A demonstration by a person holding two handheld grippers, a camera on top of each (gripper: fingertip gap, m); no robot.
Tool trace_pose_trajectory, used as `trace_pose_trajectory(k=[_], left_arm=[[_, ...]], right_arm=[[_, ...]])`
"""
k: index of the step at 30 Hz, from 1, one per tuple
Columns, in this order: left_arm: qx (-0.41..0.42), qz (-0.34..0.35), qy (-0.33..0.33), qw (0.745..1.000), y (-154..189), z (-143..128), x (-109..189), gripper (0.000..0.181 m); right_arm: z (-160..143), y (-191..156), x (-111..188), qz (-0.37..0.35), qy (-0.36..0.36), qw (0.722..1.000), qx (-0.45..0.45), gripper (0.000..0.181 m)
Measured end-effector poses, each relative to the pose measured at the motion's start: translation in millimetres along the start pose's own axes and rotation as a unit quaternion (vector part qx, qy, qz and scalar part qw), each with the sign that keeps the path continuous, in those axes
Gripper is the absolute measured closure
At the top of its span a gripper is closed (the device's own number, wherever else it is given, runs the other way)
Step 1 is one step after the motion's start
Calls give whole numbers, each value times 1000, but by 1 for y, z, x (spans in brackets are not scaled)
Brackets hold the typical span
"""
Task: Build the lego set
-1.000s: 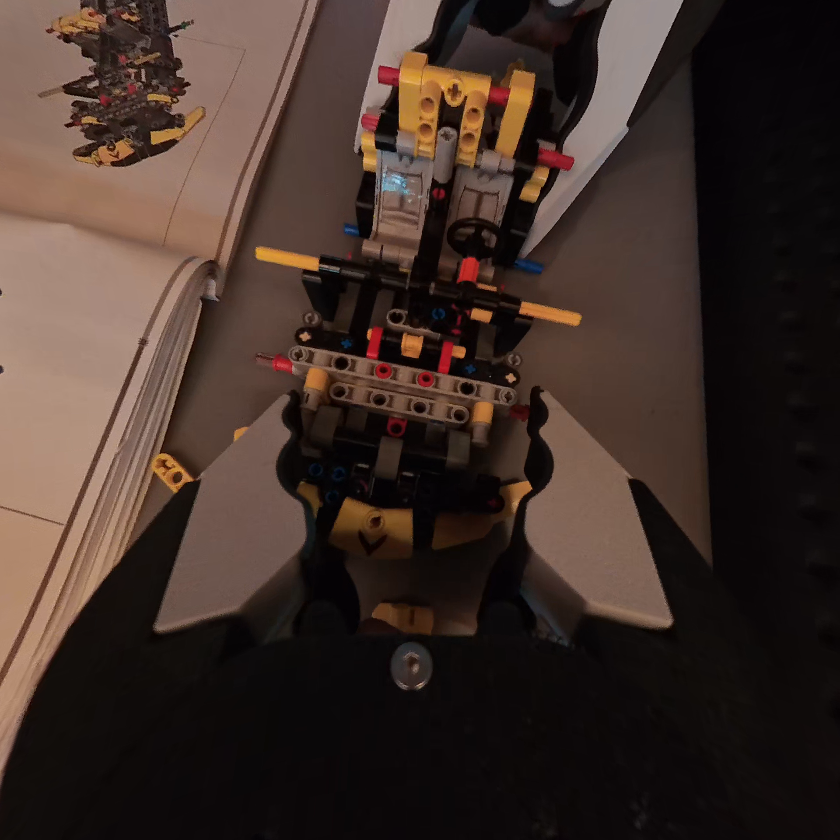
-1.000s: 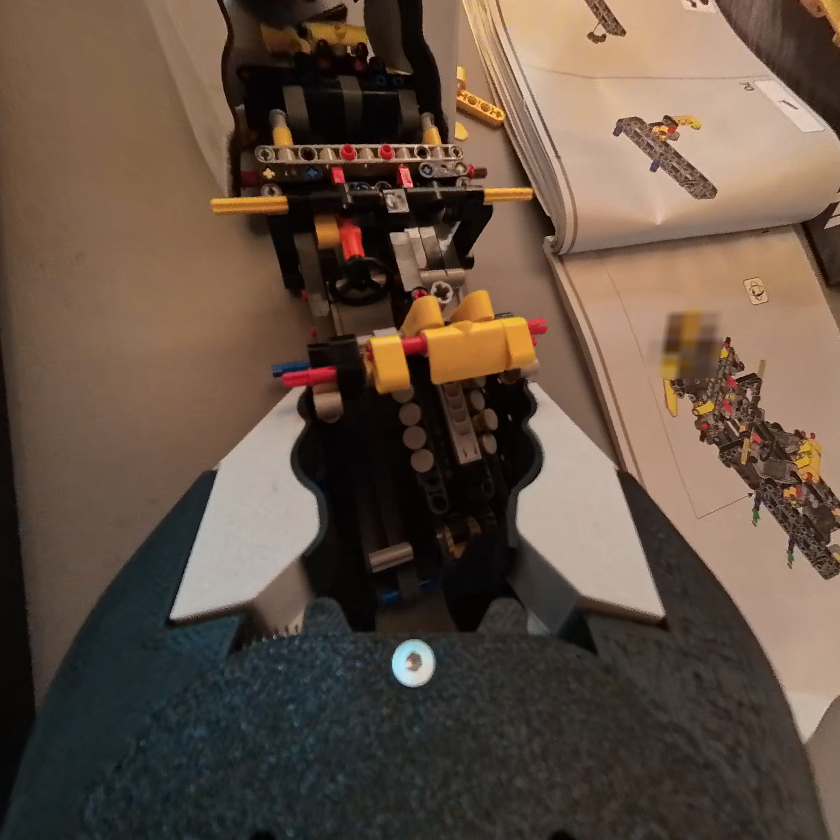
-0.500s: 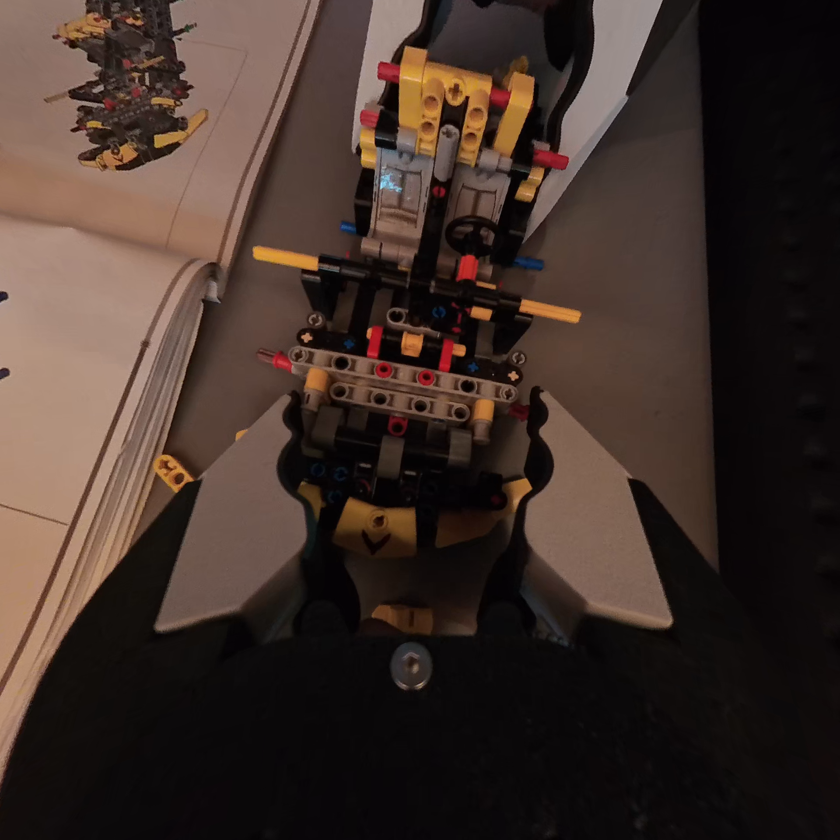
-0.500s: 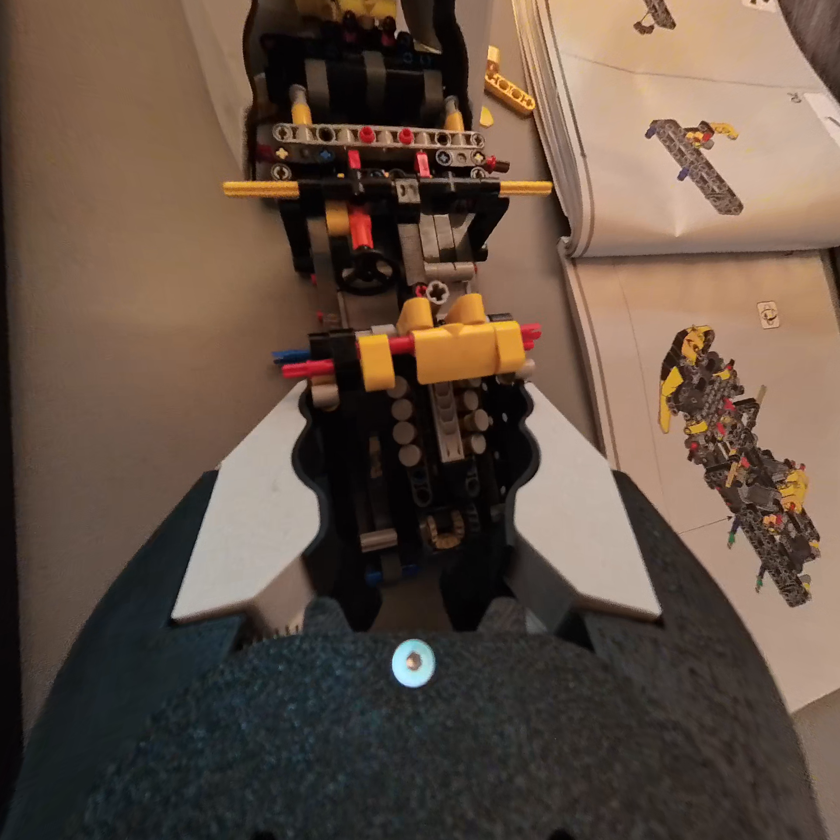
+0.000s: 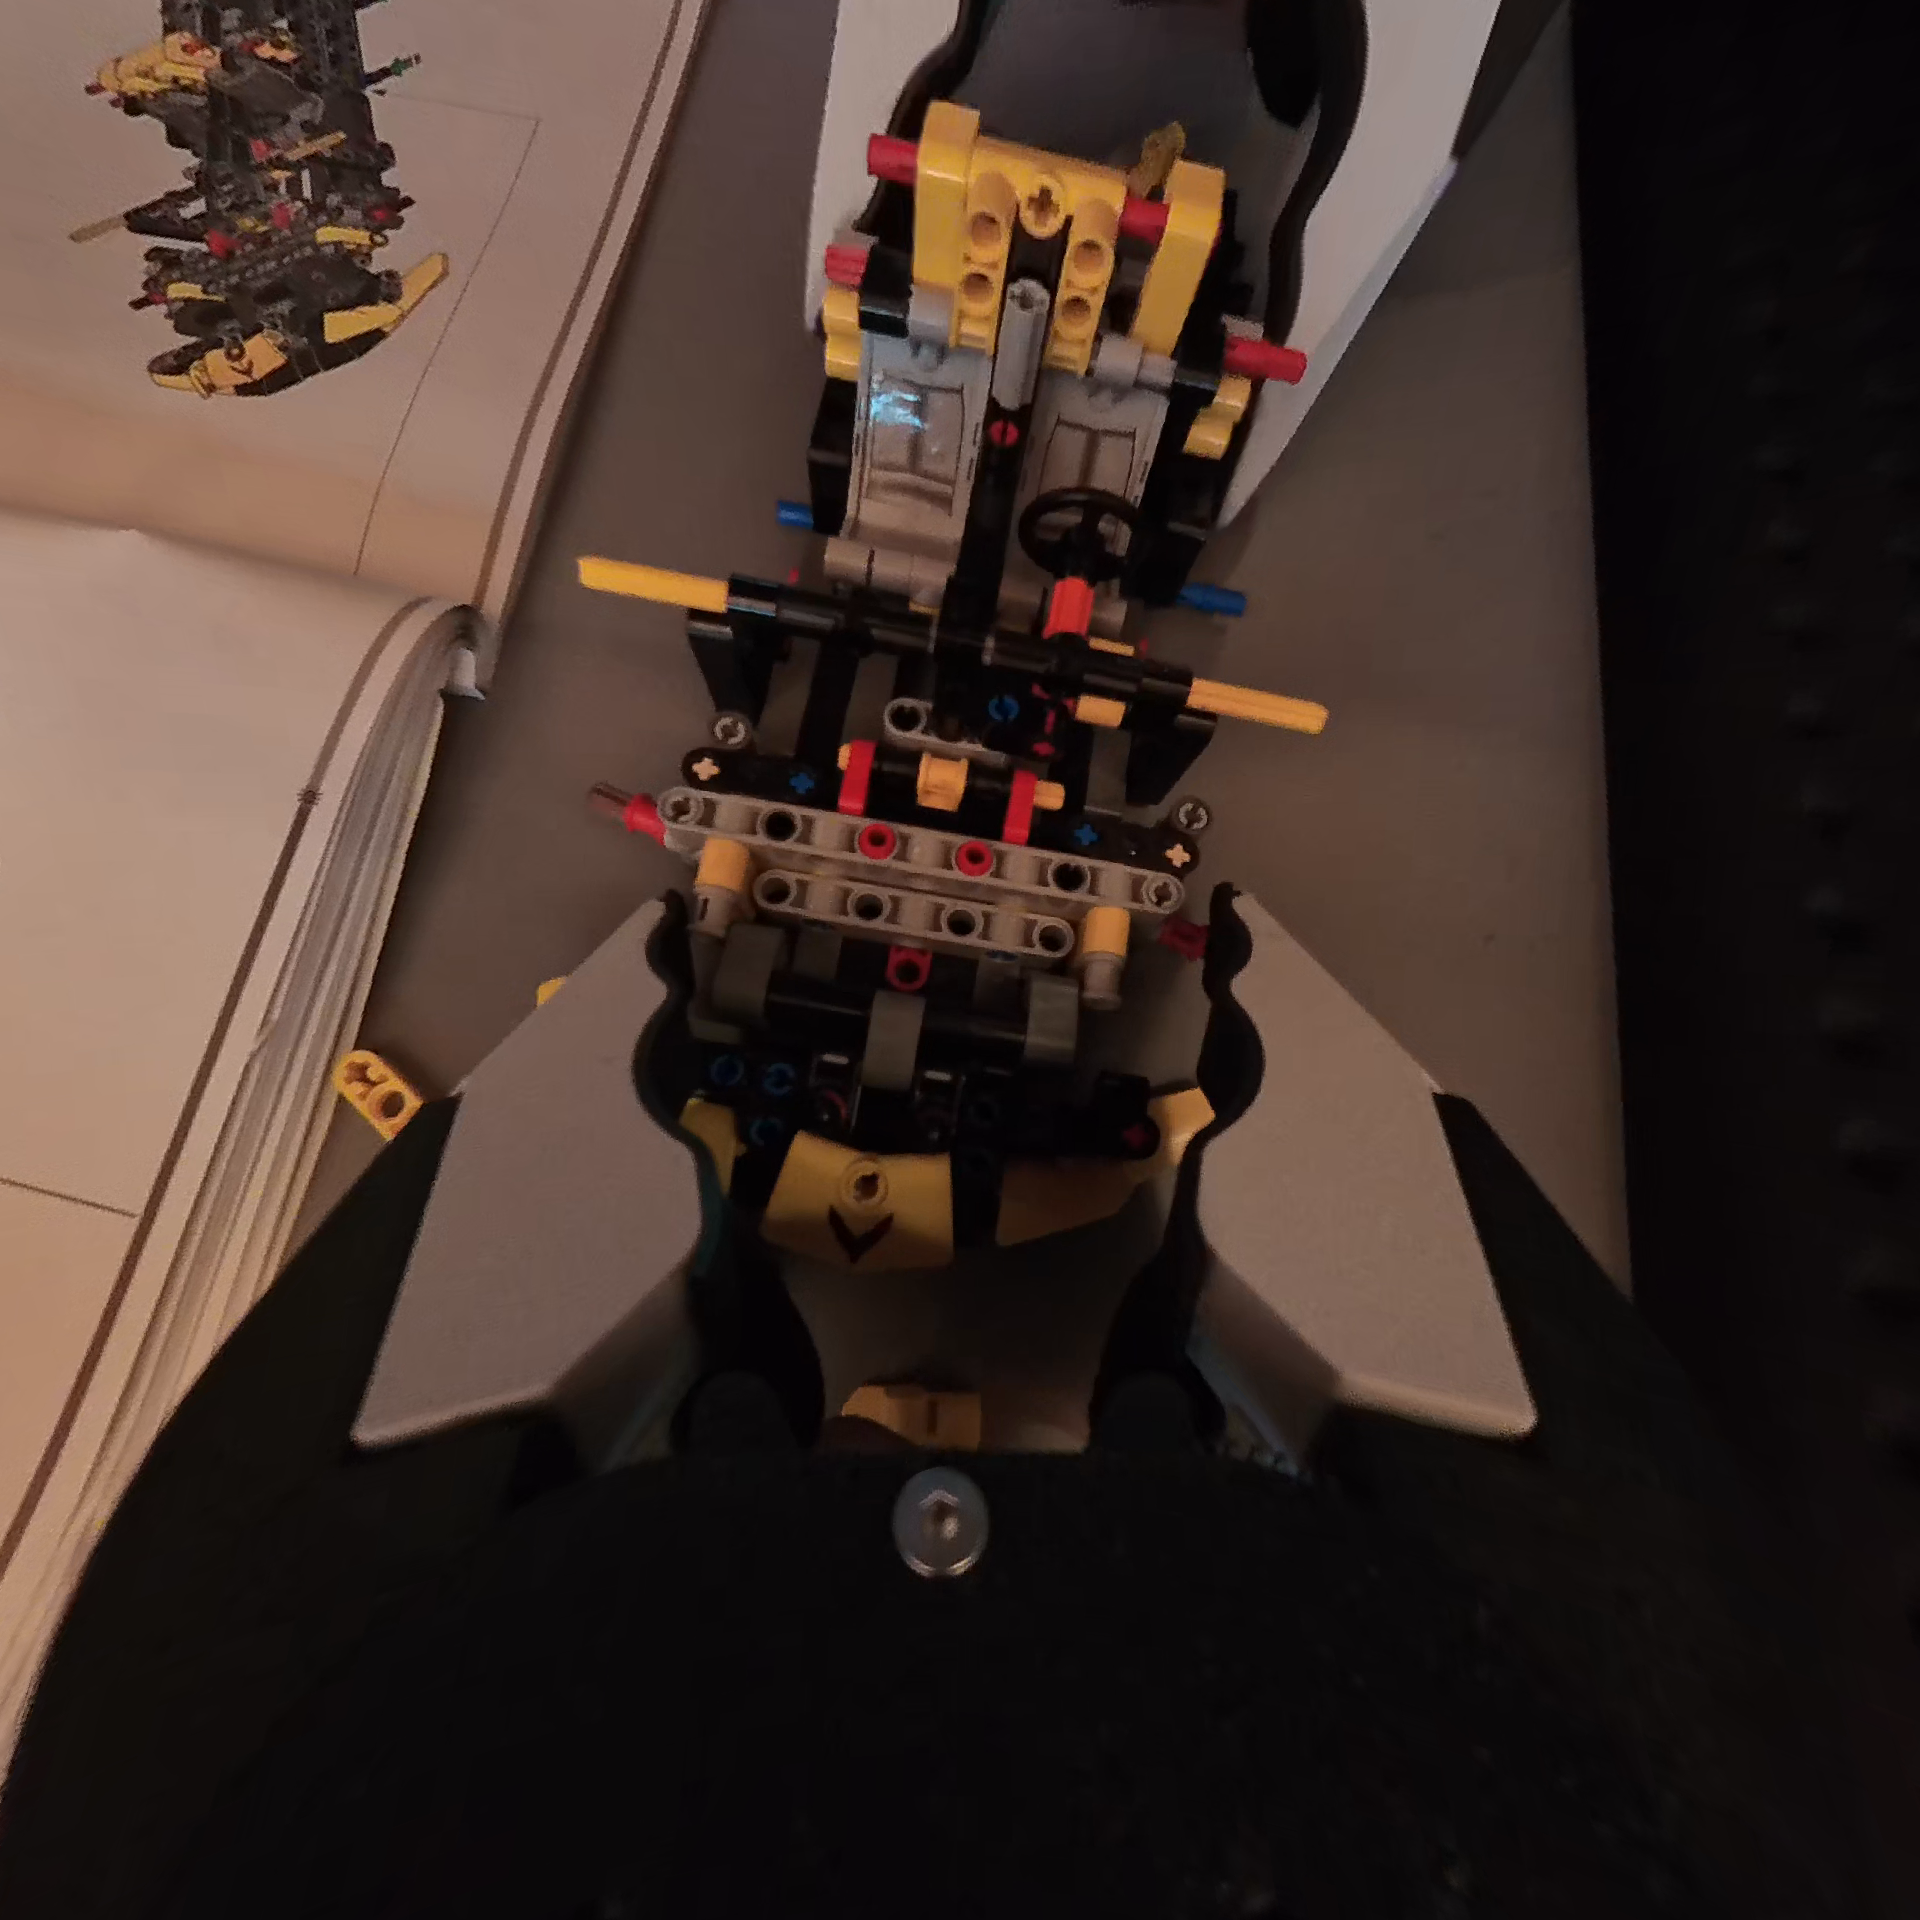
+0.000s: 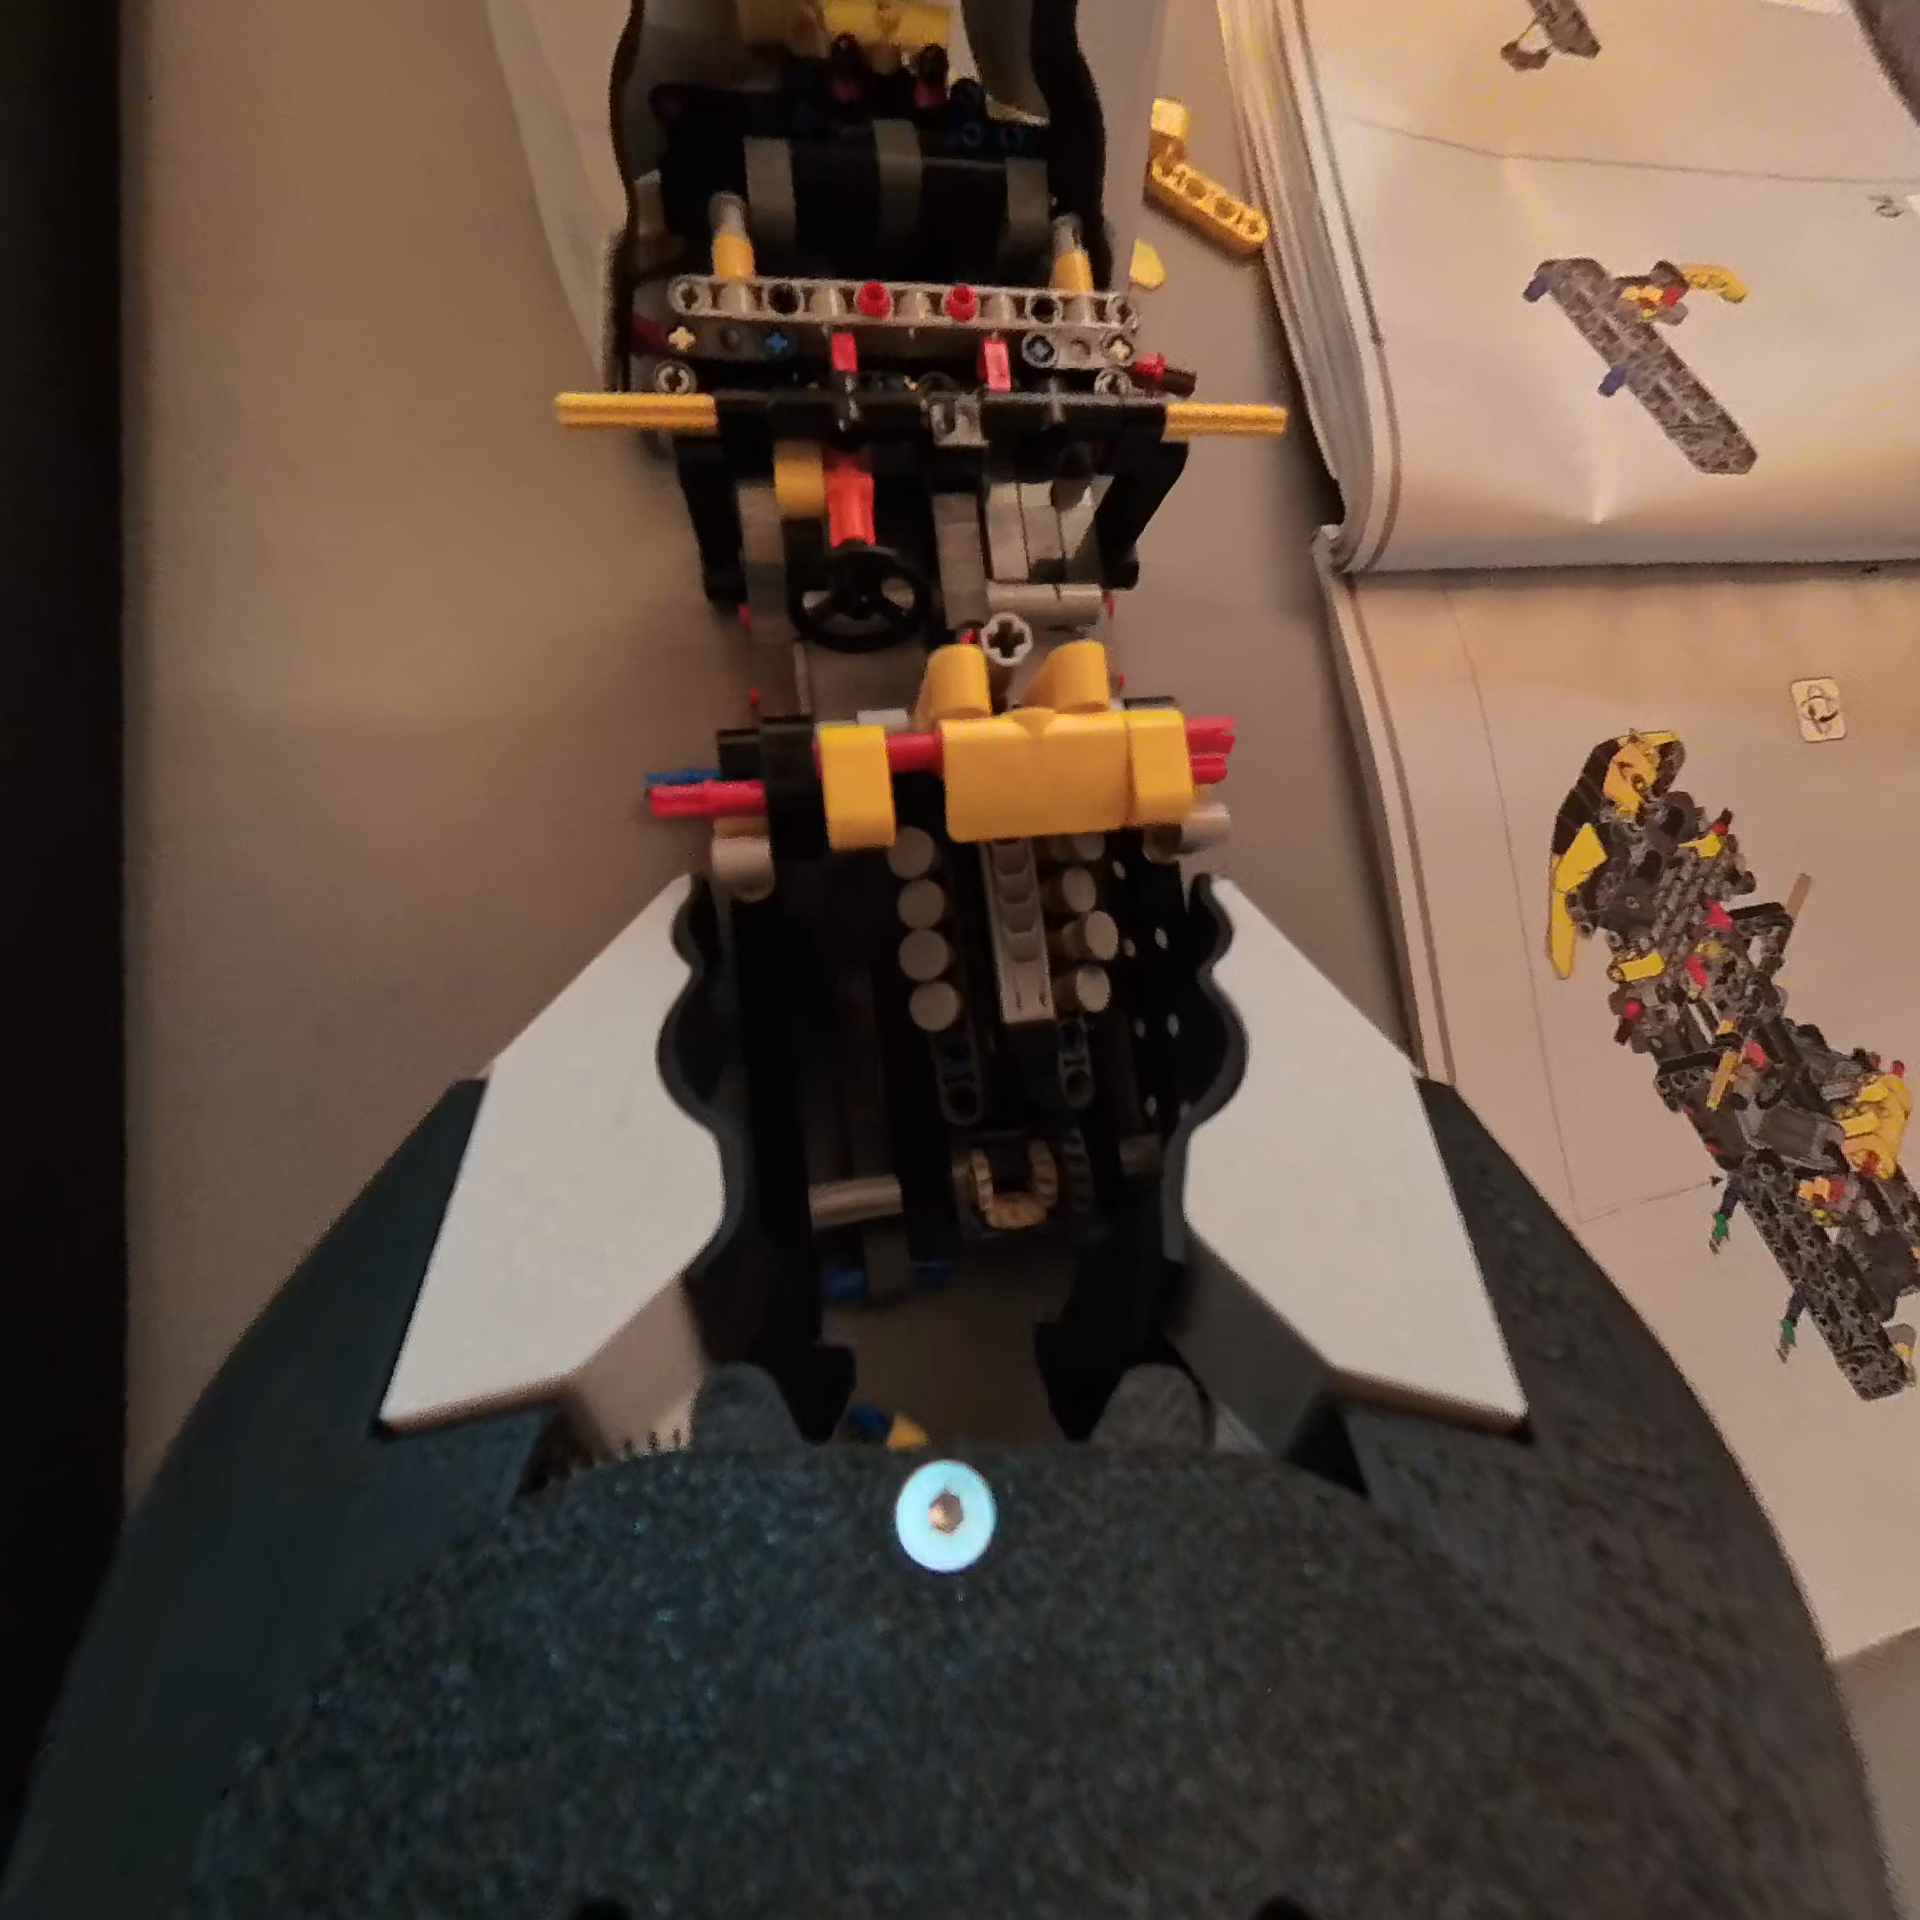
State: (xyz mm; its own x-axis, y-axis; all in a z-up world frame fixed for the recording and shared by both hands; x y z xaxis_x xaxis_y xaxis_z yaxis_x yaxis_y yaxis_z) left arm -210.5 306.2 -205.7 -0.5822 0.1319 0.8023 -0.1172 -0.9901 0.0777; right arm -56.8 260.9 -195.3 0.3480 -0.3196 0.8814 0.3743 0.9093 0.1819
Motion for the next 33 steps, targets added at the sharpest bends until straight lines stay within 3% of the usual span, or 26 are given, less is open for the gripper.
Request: trace_pose_trajectory(k=[2,7,12,20,29,33], left_arm=[[1,-2,0,1000,0,0,0,82],[1,-3,1,1000,0,0,0,82],[1,-3,1,1000,0,0,0,82],[2,-3,2,1000,0,0,1,83],[2,-2,2,1000,-1,0,0,83],[3,-3,2,1000,0,0,0,82]], right_arm=[[-1,3,11,13,7,1000,-2,93],[21,11,37,83,127,987,-57,104],[20,14,24,77,109,991,-31,122],[17,15,25,63,108,992,-9,130],[18,13,26,63,101,992,-29,129],[12,10,46,74,120,990,-32,110]])
Point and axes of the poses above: each gripper's, where its closed fingertips meet, x back along the fingers, z out of its top, y = z × x across the jaws, the point moved 5 cm from there along x, back along the fingers, and after that the axes turned 13 degrees about -y, right-handed, at the moved point
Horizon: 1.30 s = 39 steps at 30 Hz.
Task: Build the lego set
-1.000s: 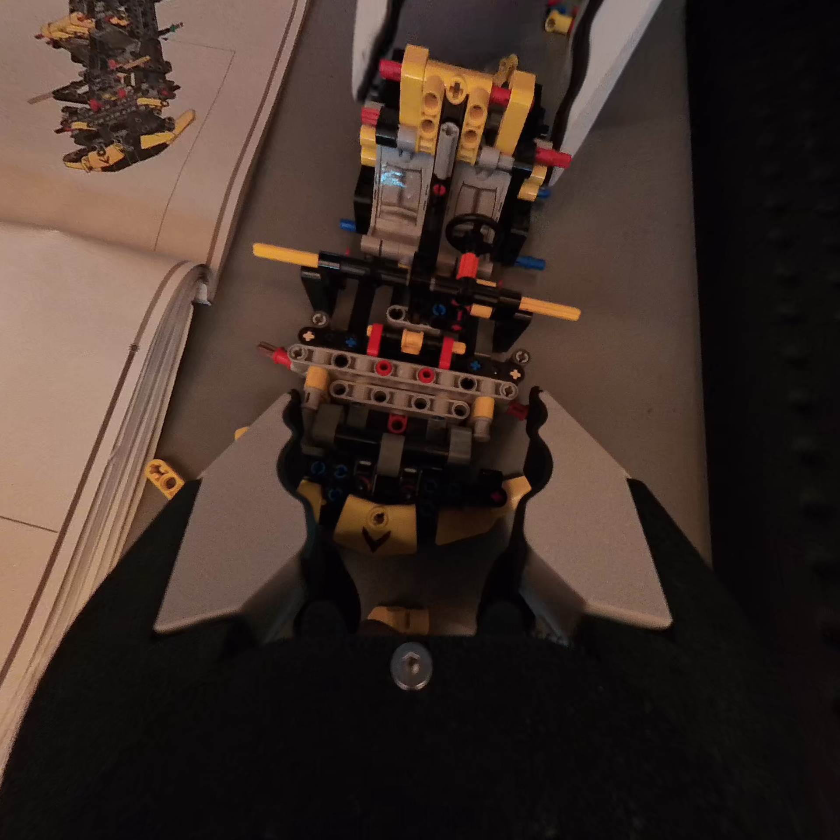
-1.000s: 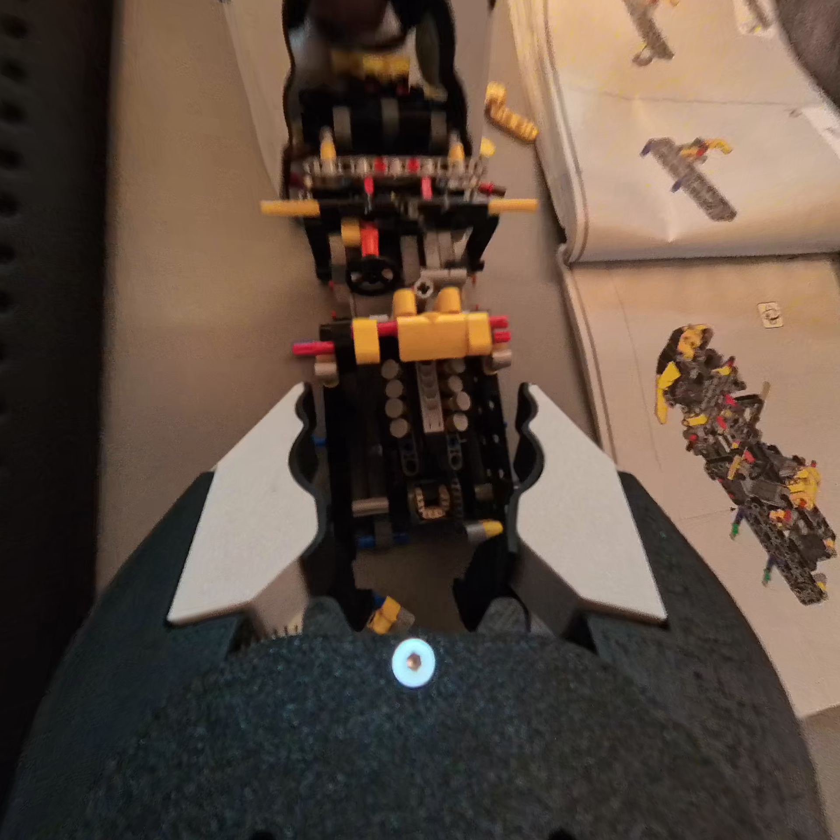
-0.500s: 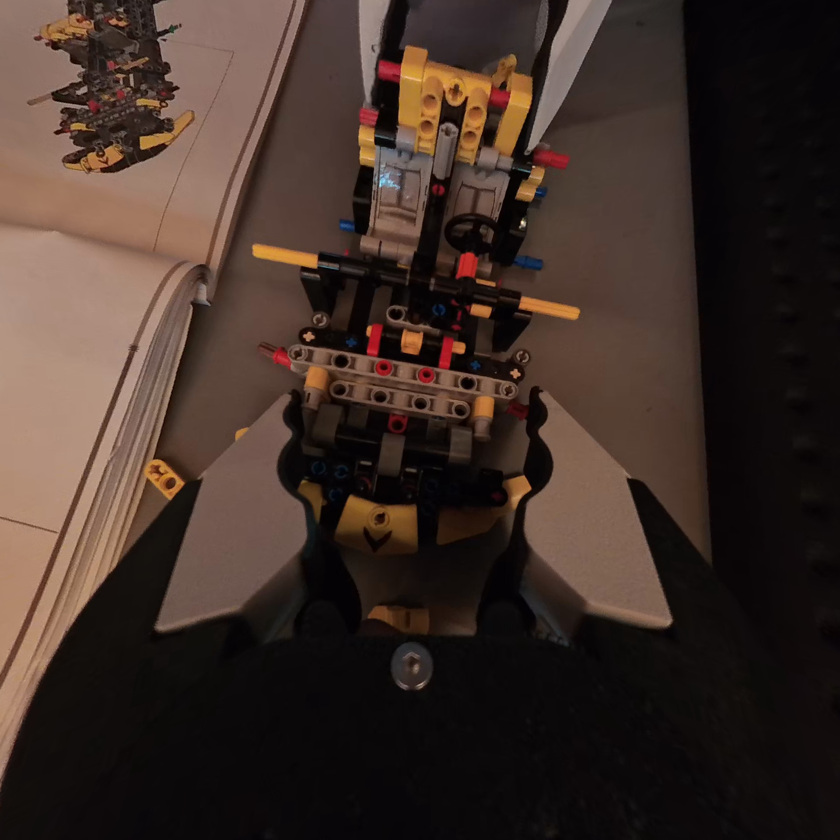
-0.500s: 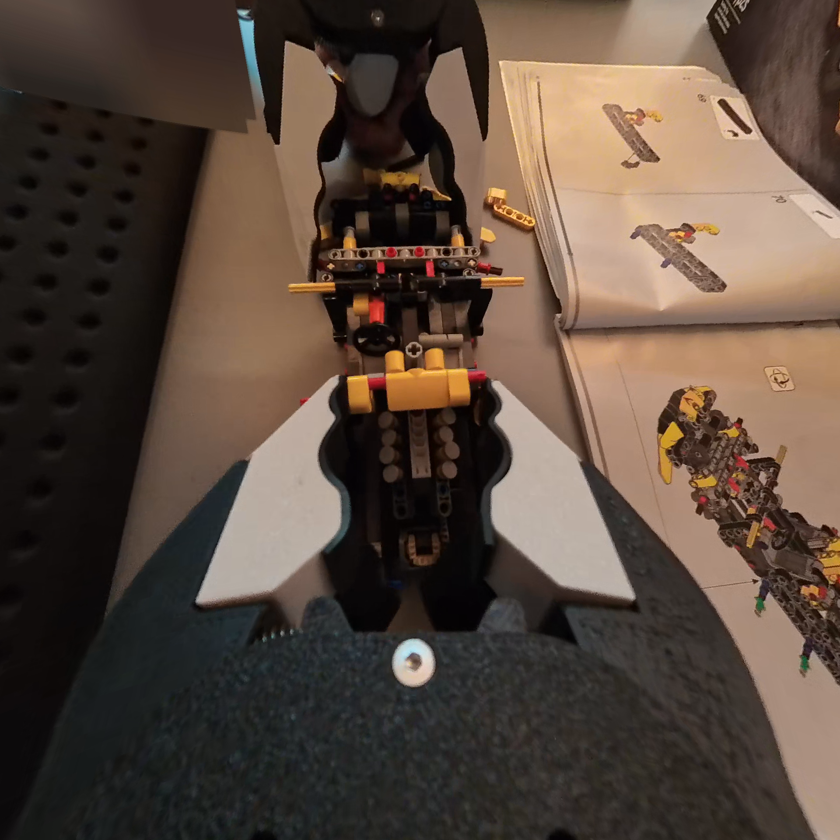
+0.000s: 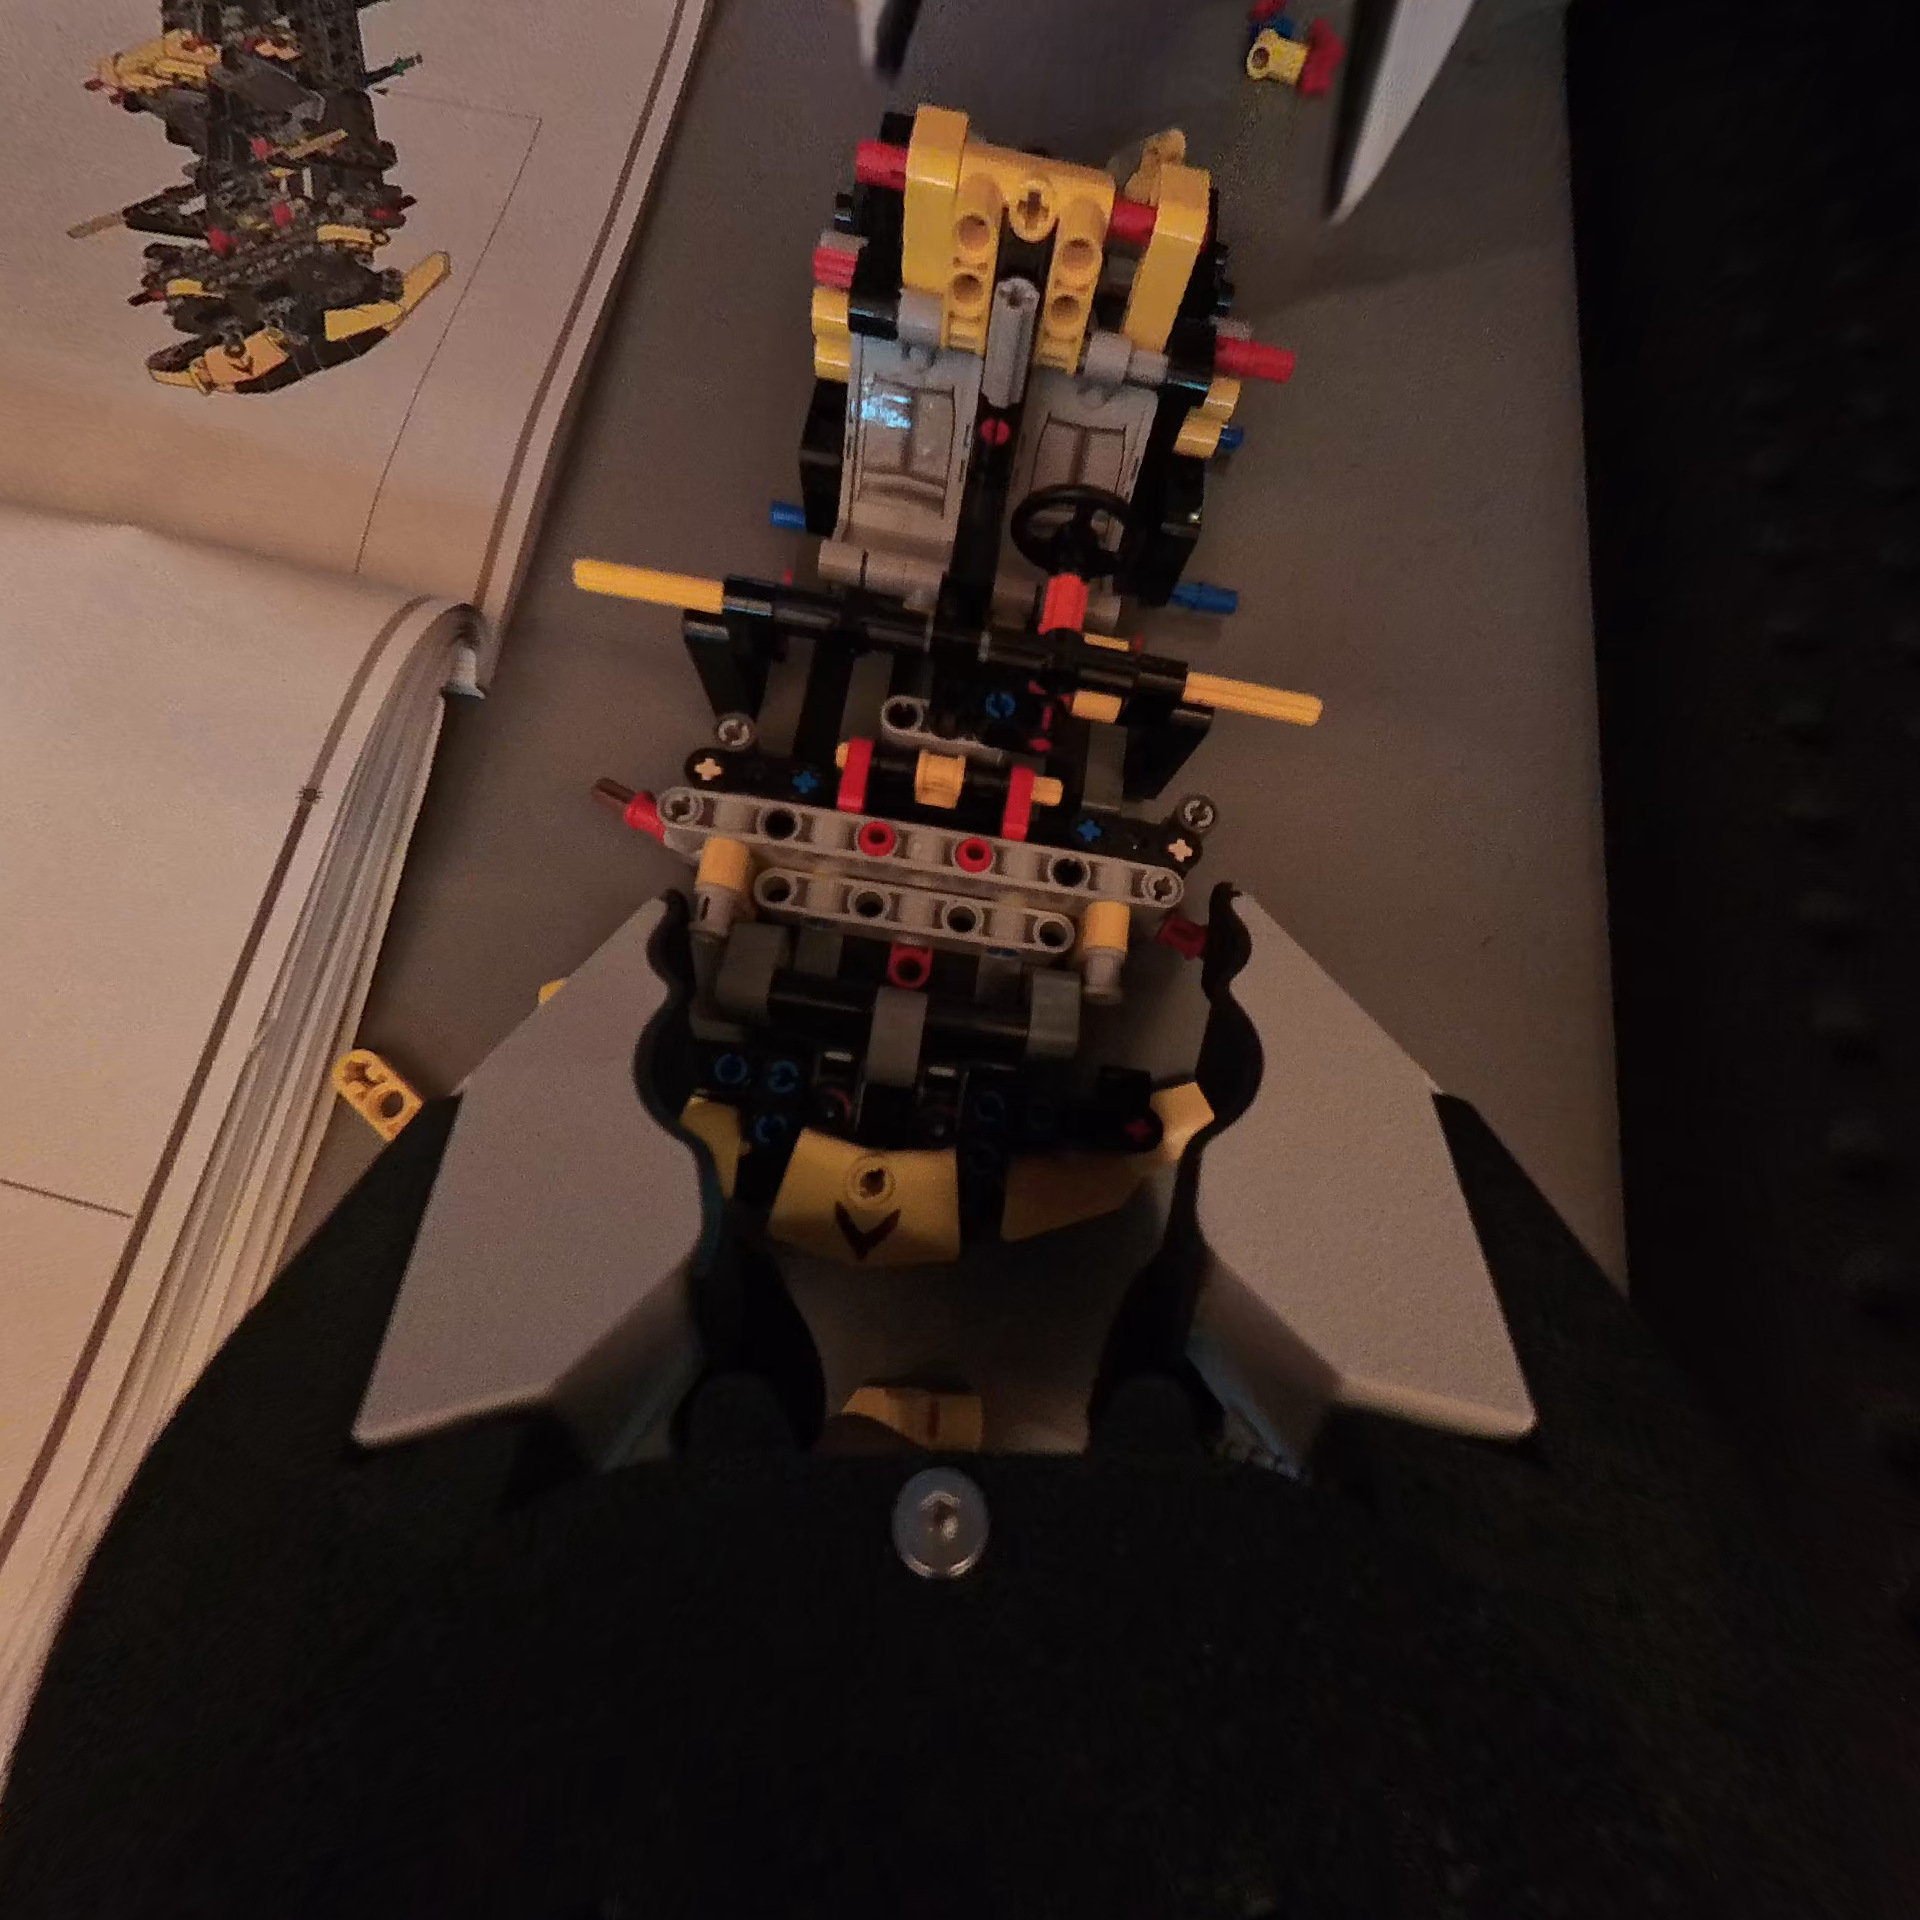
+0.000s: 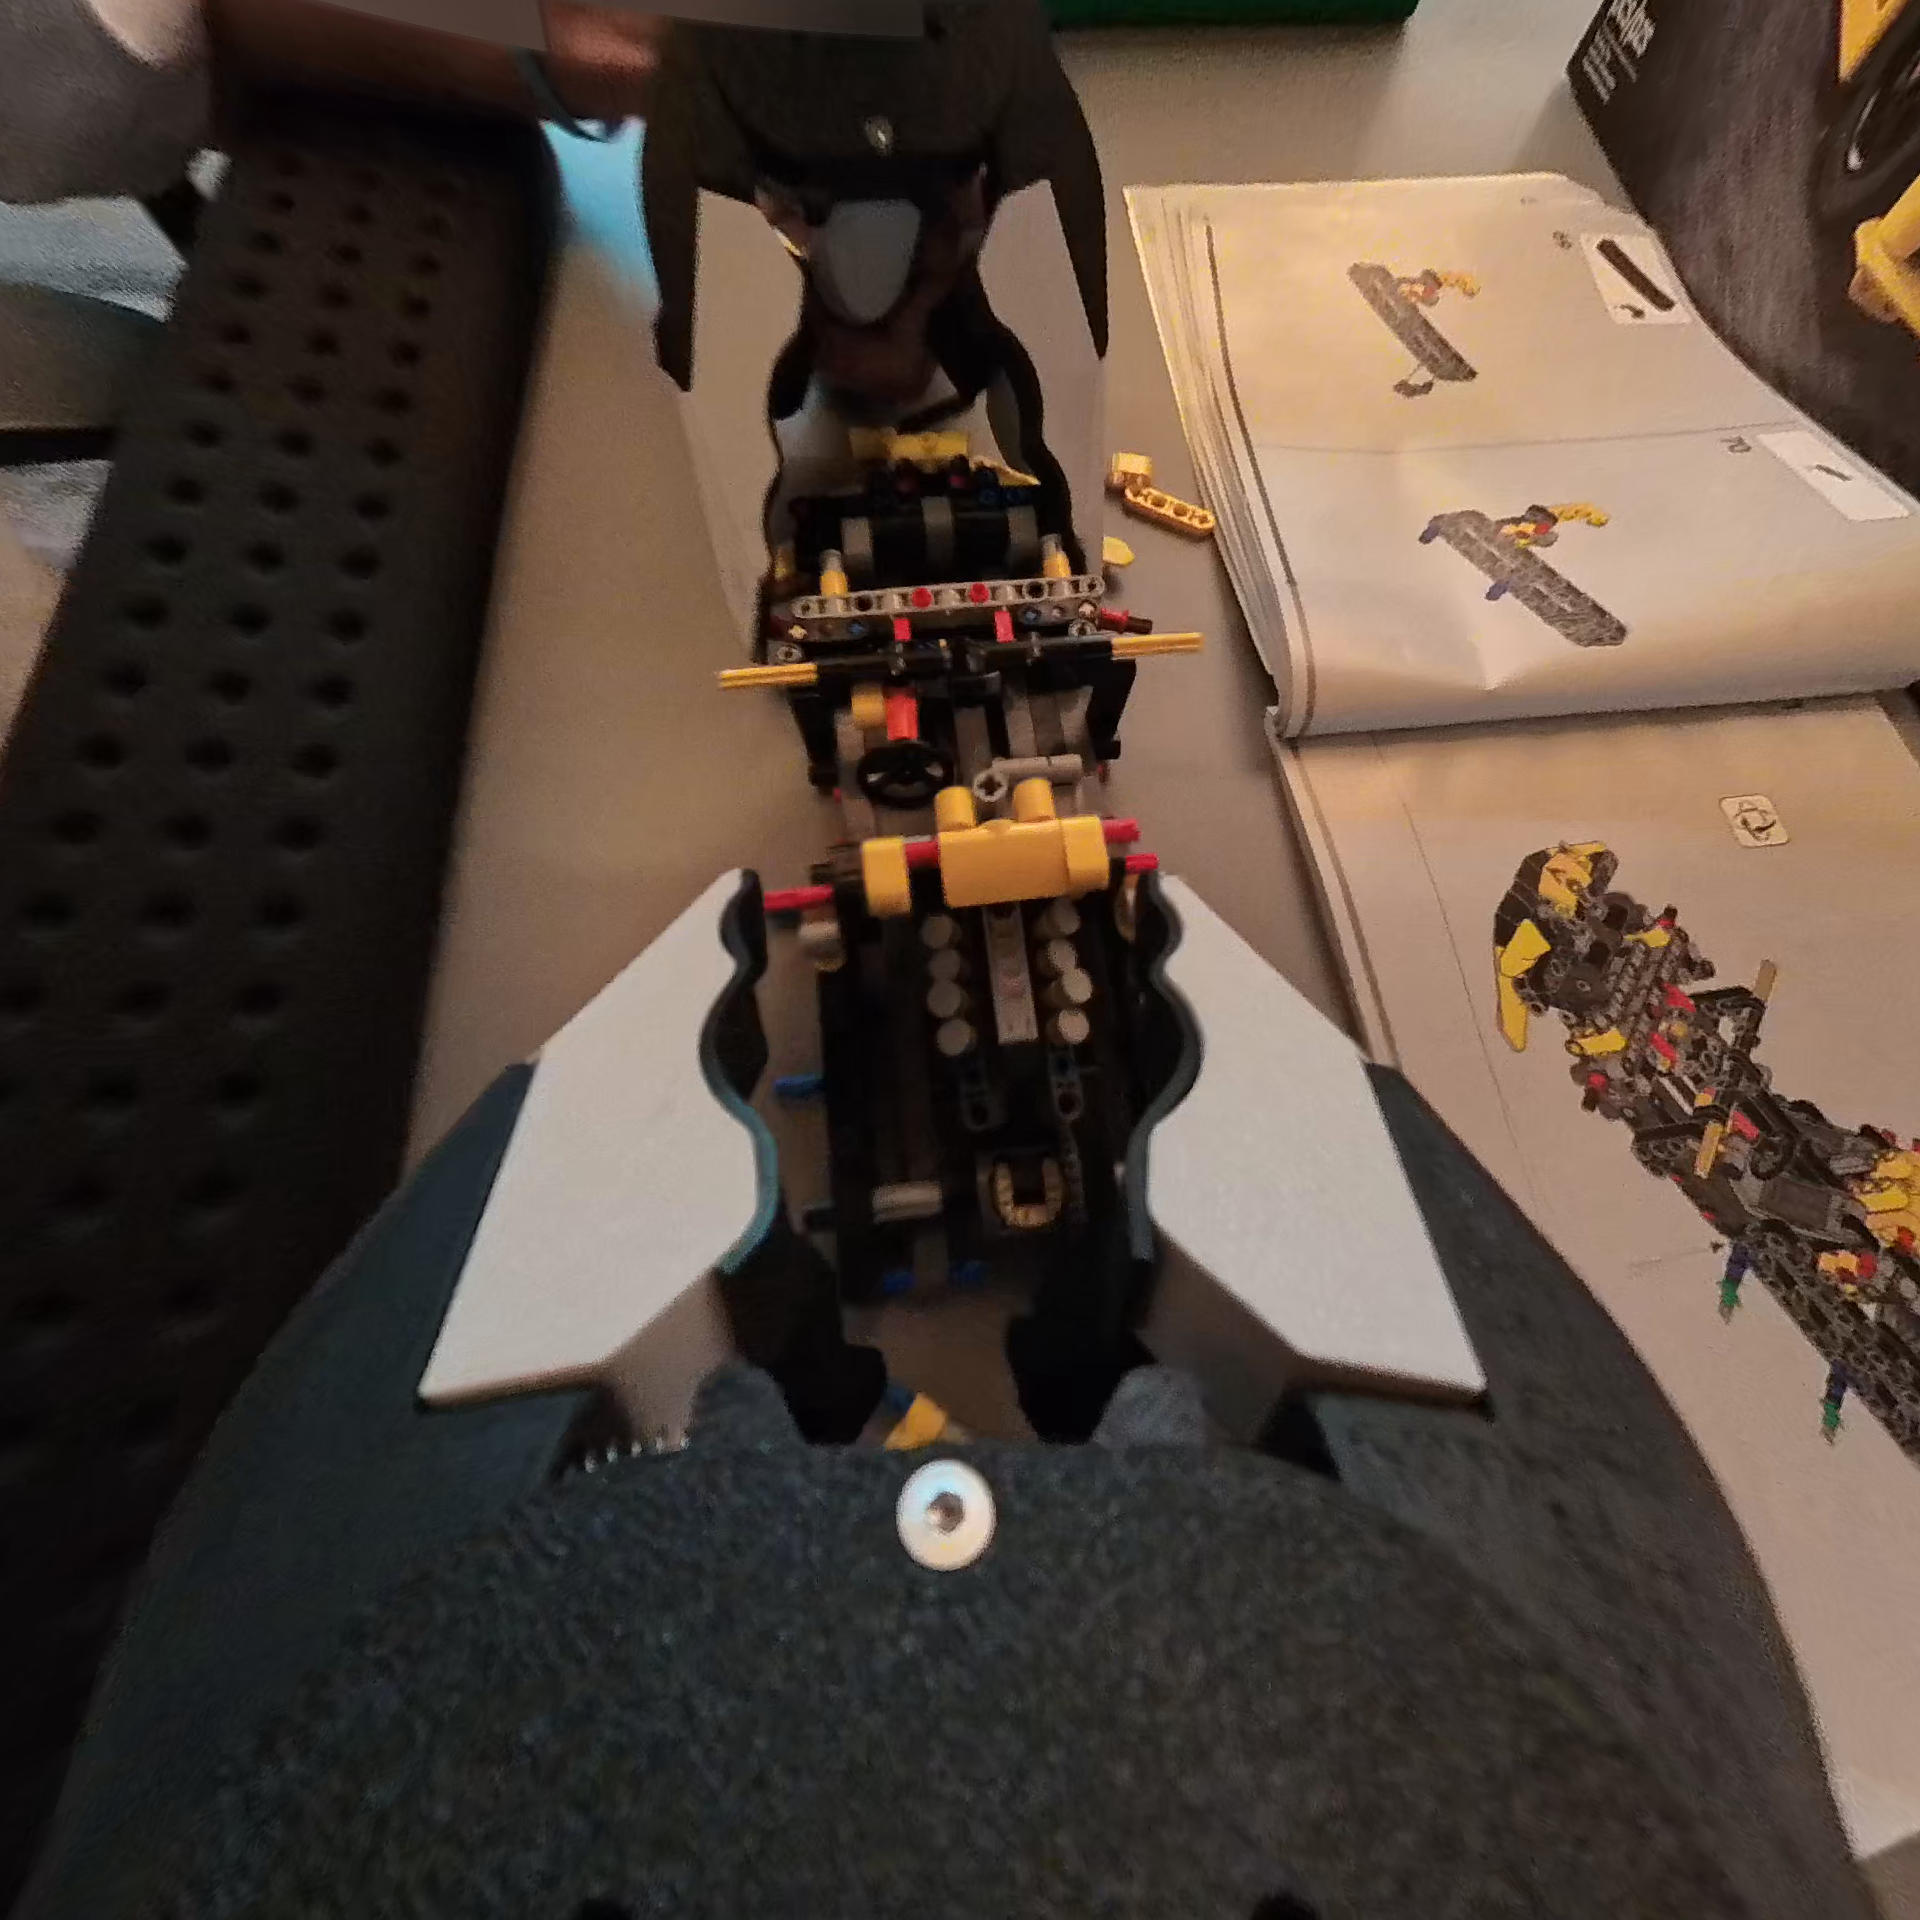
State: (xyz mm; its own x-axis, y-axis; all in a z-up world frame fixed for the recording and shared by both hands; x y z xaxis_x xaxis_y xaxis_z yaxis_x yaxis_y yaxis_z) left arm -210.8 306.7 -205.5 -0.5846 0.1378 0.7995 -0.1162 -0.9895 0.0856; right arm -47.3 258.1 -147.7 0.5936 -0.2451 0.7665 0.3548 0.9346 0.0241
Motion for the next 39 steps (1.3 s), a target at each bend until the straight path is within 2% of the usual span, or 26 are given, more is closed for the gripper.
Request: trace_pose_trajectory(k=[2,6,10,12,14,17,19,22,25,27,30,34,36,39], left_arm=[[0,-1,0,1000,0,0,0,82],[-2,-3,0,1000,0,0,0,83],[-1,-5,1,1000,0,-1,1,83],[-2,-8,0,1000,0,-2,1,83],[-2,-8,-1,1000,0,-1,1,83],[-1,-7,-3,1000,0,-2,2,83],[8,-15,-9,1000,2,-5,7,82],[37,-8,6,999,1,-6,32,83],[47,13,45,998,9,10,63,85],[35,51,44,997,17,25,68,95],[23,92,27,995,34,51,49,100],[-24,83,24,996,70,81,15,116],[-39,85,12,996,77,85,4,122],[-47,76,-12,996,73,75,2,122]], right_arm=[[-11,-3,12,8,-2,1000,-6,106],[-51,0,22,-4,-61,997,-52,102],[-88,-9,38,-11,-101,987,-122,119],[-111,-14,36,-36,-135,981,-138,118],[-121,-14,30,-71,-136,978,-143,120],[-115,-16,20,-88,-101,981,-137,136],[-114,-15,19,-99,-96,981,-136,162],[-117,-13,23,-118,-109,979,-128,164],[-113,-19,22,-96,-104,982,-125,165],[-109,-25,18,-69,-94,985,-125,165],[-101,-33,17,-51,-73,989,-116,164],[-101,-37,14,-40,-78,990,-113,164],[-102,-38,12,-47,-82,991,-97,156],[-91,-38,16,-61,-50,993,-84,149]])
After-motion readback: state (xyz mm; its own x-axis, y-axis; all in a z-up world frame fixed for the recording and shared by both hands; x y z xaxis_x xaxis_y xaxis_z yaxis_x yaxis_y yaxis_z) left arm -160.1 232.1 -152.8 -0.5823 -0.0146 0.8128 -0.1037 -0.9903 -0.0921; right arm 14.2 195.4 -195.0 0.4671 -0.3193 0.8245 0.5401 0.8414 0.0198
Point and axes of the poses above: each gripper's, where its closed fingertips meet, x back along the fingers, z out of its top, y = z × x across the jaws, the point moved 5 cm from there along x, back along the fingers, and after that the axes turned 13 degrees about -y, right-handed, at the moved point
